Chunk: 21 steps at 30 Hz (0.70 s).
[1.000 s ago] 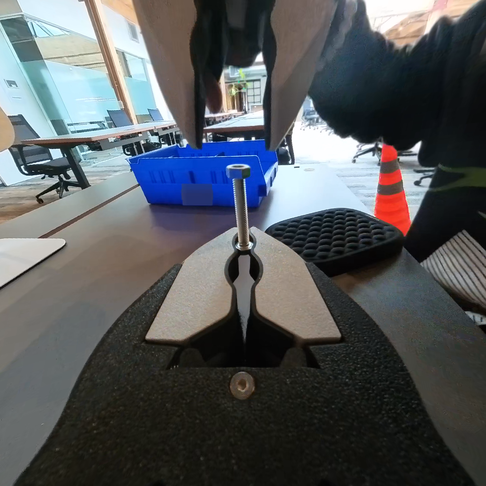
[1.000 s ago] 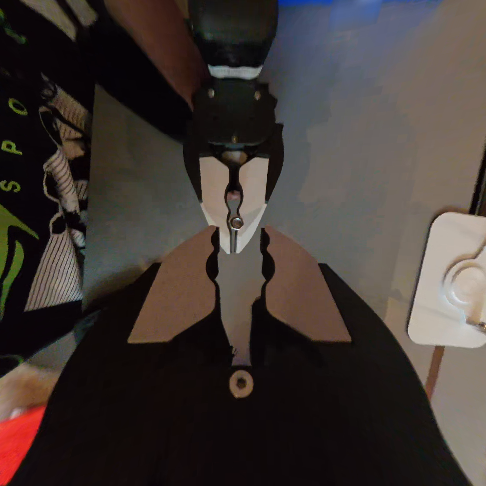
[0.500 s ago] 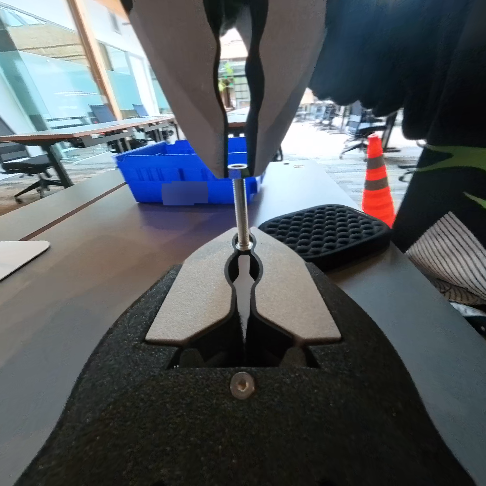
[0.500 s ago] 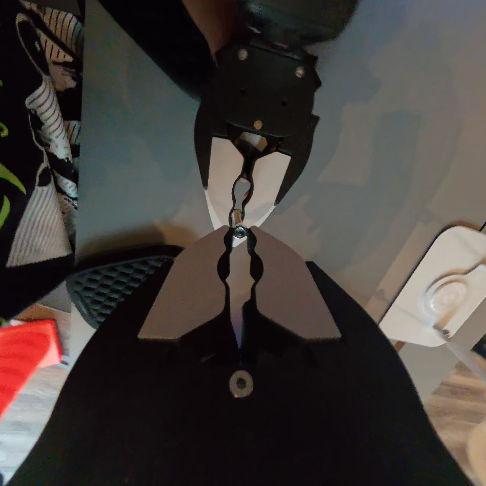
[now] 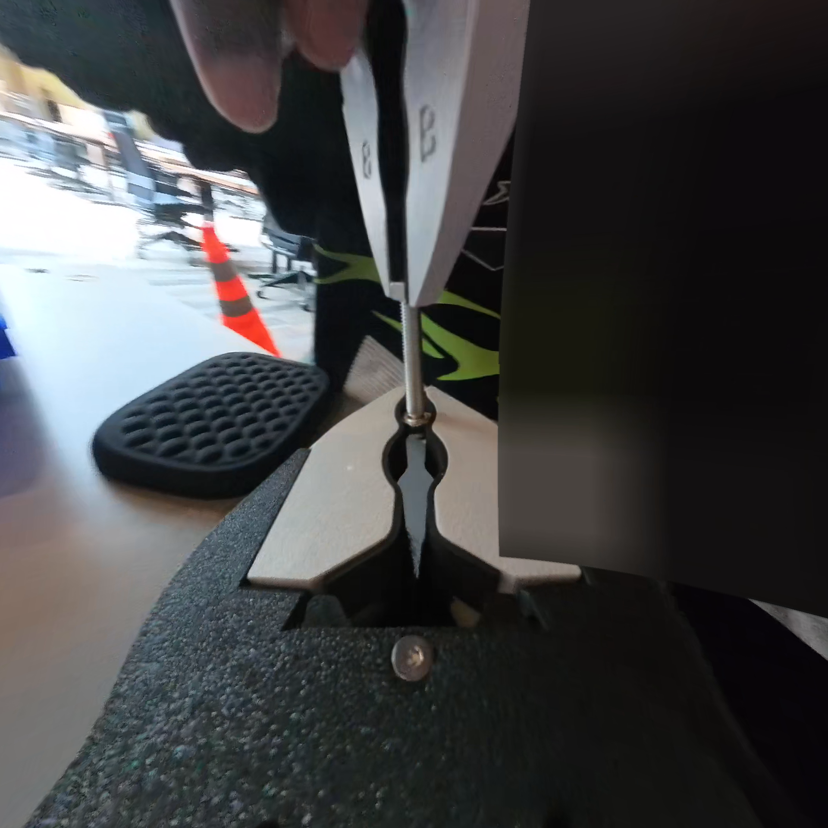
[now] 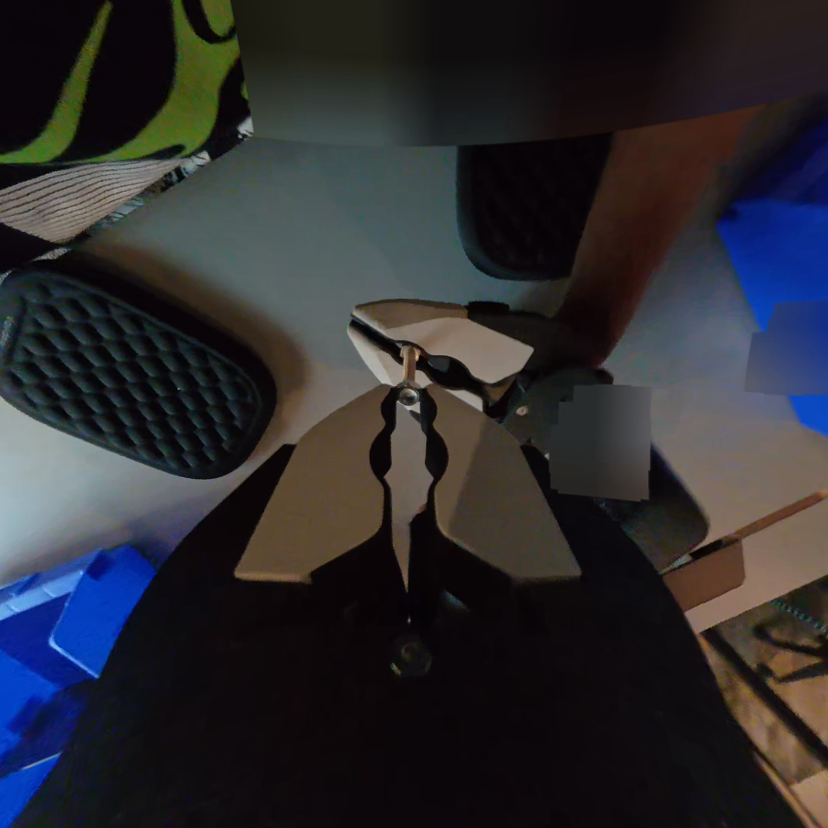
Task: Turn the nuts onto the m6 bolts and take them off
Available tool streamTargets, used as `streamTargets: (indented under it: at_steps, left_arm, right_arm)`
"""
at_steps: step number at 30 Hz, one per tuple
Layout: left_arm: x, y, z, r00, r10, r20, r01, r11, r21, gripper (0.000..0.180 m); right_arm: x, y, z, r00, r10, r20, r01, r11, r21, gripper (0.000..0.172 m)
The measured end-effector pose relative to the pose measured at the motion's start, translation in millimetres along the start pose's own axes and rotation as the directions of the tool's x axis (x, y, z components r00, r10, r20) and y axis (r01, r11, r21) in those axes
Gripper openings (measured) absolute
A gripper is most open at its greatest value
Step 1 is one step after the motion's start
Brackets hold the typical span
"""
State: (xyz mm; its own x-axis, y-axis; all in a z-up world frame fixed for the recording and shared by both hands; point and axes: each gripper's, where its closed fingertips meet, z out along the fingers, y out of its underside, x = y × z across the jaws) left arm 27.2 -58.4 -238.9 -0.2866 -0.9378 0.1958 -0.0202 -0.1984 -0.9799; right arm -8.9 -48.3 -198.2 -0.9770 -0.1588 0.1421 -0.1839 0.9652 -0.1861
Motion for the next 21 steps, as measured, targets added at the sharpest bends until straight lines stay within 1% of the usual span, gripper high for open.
streamTargets:
  at_steps: [2,4,8,10,12,13,14,15,16,17,18,19,20,21]
  left_arm:
    - [11,-1,3,0.992,-0.040,-0.117,0.039,0.999,-0.014,0.003]
    - [22,-1,5,0.970,-0.082,-0.227,0.078,0.997,-0.030,0.003]
    - [42,-1,7,0.879,-0.190,-0.437,0.170,0.982,-0.084,0.002]
    - [47,1,10,0.848,-0.206,-0.488,0.175,0.979,-0.110,0.002]
    - [46,2,14,0.854,-0.196,-0.482,0.157,0.980,-0.120,0.002]
    - [44,2,15,0.869,-0.178,-0.461,0.142,0.983,-0.112,0.002]
    - [40,0,16,0.895,-0.150,-0.421,0.122,0.988,-0.091,0.002]
    - [35,-2,15,0.923,-0.116,-0.367,0.100,0.993,-0.063,0.003]
    - [27,-6,14,0.955,-0.077,-0.288,0.071,0.997,-0.031,0.003]
    - [16,-11,12,0.984,-0.026,-0.176,0.028,1.000,0.008,0.003]
    - [2,-17,8,0.999,0.025,-0.035,-0.023,0.999,0.046,0.003]
    - [-14,-25,0,0.989,0.068,0.133,-0.079,0.994,0.080,0.003]
    - [-28,-32,-11,0.947,0.104,0.304,-0.139,0.986,0.095,0.003]
    - [-40,-37,-23,0.878,0.133,0.460,-0.194,0.977,0.087,0.003]
  right_arm:
    - [0,-7,-1,0.998,-0.055,0.012,0.055,0.998,0.021,0.009]
    - [1,-12,-2,0.994,-0.104,0.021,0.103,0.994,0.034,0.010]
    - [1,-23,0,0.979,-0.199,0.038,0.197,0.979,0.052,0.009]
    - [-1,-29,1,0.969,-0.240,0.059,0.237,0.970,0.058,0.009]
    - [-3,-31,0,0.964,-0.257,0.074,0.254,0.966,0.049,0.009]
    - [-3,-31,0,0.967,-0.241,0.077,0.239,0.970,0.039,0.010]
    - [-3,-28,-2,0.977,-0.199,0.082,0.198,0.980,0.025,0.010]
    - [0,-24,-4,0.988,-0.138,0.075,0.138,0.990,0.005,0.014]
    - [5,-20,-8,0.997,-0.061,0.041,0.062,0.998,-0.007,0.030]
    - [8,-13,-12,1.000,0.022,0.020,-0.021,1.000,-0.014,0.043]
    - [10,-9,-17,0.994,0.111,0.002,-0.111,0.994,0.004,0.048]
    - [15,-3,-23,0.977,0.211,-0.035,-0.210,0.977,0.037,0.044]
    - [17,4,-28,0.951,0.306,-0.052,-0.303,0.951,0.063,0.042]
    - [18,14,-32,0.917,0.391,-0.072,-0.385,0.919,0.080,0.041]
